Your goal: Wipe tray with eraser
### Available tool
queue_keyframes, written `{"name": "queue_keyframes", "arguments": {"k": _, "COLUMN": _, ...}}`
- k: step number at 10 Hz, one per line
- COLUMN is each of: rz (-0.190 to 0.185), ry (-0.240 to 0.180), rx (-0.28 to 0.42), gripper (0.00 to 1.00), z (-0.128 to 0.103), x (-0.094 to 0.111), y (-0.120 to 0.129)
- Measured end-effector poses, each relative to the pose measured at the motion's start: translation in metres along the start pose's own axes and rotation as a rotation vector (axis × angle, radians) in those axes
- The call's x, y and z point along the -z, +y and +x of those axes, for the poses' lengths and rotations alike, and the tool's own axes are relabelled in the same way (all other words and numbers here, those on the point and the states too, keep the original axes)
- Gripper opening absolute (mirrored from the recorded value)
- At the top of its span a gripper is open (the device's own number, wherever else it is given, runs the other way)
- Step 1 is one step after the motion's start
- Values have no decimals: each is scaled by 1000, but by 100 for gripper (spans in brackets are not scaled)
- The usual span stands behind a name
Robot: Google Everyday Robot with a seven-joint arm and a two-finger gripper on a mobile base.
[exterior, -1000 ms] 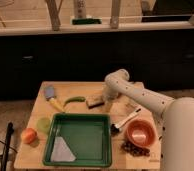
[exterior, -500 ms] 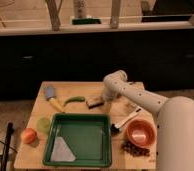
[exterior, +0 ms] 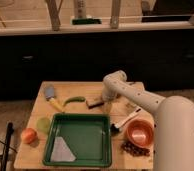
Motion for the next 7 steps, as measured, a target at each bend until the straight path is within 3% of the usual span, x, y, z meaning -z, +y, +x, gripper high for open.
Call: {"name": "queue_keyframes", "arguments": {"k": 7, "rz": -6, "ry": 2, "rx": 1, "gripper": 80, "z": 1, "x": 0, "y": 2}}
